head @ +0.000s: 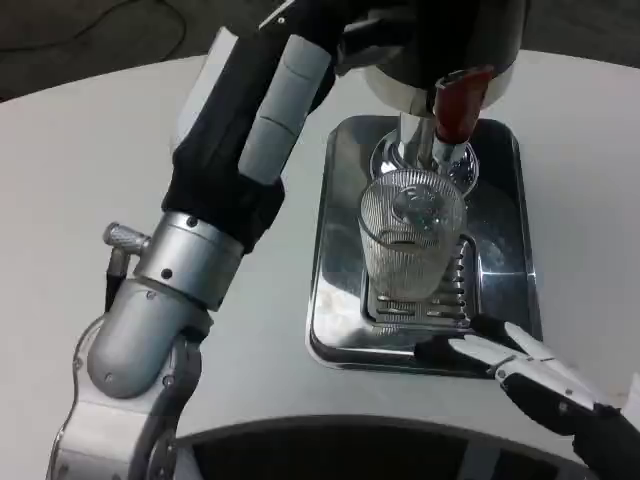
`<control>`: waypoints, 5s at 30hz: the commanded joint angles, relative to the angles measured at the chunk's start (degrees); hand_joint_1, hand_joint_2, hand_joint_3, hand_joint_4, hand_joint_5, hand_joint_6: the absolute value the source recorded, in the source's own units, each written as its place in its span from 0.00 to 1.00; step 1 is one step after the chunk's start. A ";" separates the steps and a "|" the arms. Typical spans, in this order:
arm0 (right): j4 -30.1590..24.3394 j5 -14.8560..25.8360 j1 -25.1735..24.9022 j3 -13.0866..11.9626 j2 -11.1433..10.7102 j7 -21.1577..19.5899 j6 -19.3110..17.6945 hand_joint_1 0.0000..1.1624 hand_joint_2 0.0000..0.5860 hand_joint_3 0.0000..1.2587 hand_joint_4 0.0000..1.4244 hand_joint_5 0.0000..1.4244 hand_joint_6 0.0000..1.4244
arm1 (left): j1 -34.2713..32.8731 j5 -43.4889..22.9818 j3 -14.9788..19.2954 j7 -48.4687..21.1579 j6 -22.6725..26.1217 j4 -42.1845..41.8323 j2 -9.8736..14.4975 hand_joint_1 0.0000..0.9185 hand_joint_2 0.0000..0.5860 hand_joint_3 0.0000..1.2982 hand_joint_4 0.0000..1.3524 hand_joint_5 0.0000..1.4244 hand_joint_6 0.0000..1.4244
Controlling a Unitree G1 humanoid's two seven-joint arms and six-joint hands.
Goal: Grasp the cup under the faucet to collect the drink, then remove the cup.
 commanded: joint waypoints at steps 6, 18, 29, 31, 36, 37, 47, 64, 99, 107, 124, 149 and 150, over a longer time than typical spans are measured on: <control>-0.09 -0.05 1.00 -0.30 0.36 -0.77 0.02 0.53 0.74 0.15 0.09 0.01 0.00 | -5.65 -2.15 -1.60 -4.17 0.18 8.46 -0.73 0.03 0.17 0.20 0.15 0.18 0.15; 0.36 0.07 1.18 -0.35 0.42 -1.03 -0.20 0.53 0.74 0.16 0.09 0.01 0.00 | -8.18 -2.78 -3.54 -8.23 -0.01 13.06 -1.92 0.03 0.18 0.18 0.14 0.17 0.14; 0.64 -0.17 0.59 0.26 0.31 -1.30 0.12 0.53 0.74 0.16 0.09 0.01 0.00 | -8.17 1.71 -5.01 -9.95 -2.82 12.32 1.48 0.02 0.18 0.20 0.18 0.19 0.16; 0.63 -0.21 0.37 0.37 0.24 -1.30 0.26 0.53 0.74 0.16 0.09 0.01 0.00 | -8.26 2.76 -5.17 -10.18 -3.52 12.35 2.12 0.02 0.18 0.21 0.19 0.20 0.16; 0.60 -0.27 0.06 0.55 0.22 -1.28 0.48 0.53 0.74 0.16 0.09 0.01 0.00 | -8.45 5.45 -5.74 -11.09 -5.85 12.70 4.16 0.00 0.18 0.22 0.22 0.21 0.16; 0.56 -0.32 0.02 0.63 0.25 -1.28 0.55 0.53 0.74 0.16 0.09 0.01 0.00 | -8.48 5.95 -5.85 -11.30 -6.36 12.82 4.57 0.00 0.18 0.22 0.22 0.21 0.16; 0.41 -0.59 -0.25 0.94 0.17 -1.25 0.91 0.53 0.74 0.16 0.09 0.01 0.00 | -8.52 8.86 -7.07 -12.66 -9.94 13.65 6.52 0.00 0.17 0.23 0.23 0.21 0.15; 0.27 -0.62 -0.37 1.08 0.26 -1.32 1.05 0.53 0.74 0.16 0.09 0.01 0.00 | -8.40 13.41 -8.95 -13.13 -15.64 14.08 9.06 0.00 0.17 0.24 0.23 0.21 0.14; 1.32 -3.12 -1.89 0.51 1.01 -2.91 2.62 0.70 0.53 0.10 0.07 0.02 0.00 | -7.64 18.60 -10.37 -13.09 -19.98 13.79 11.84 0.00 0.15 0.25 0.22 0.21 0.13; 5.80 -4.11 -5.95 2.69 2.61 -5.41 4.97 0.74 0.42 0.05 0.04 0.00 0.01 | -7.41 18.89 -10.30 -13.25 -19.87 13.40 12.00 0.00 0.16 0.25 0.22 0.21 0.12; 20.50 -3.24 -13.49 7.55 7.77 -13.48 3.81 0.73 0.37 0.03 0.02 0.00 0.03 | -6.66 19.29 -10.15 -13.13 -19.63 12.52 12.17 0.00 0.16 0.26 0.22 0.21 0.12; 43.94 -7.35 -32.19 13.71 14.95 -29.04 -0.26 0.72 0.33 0.01 0.01 0.00 0.05 | -6.68 20.07 -10.20 -12.86 -20.12 13.03 12.70 0.00 0.16 0.26 0.23 0.21 0.12; 44.31 -7.48 -32.66 13.92 15.13 -29.52 -0.32 0.72 0.33 0.01 0.01 0.00 0.05 | -6.73 20.05 -10.17 -12.86 -20.16 13.10 12.72 0.00 0.16 0.26 0.23 0.21 0.12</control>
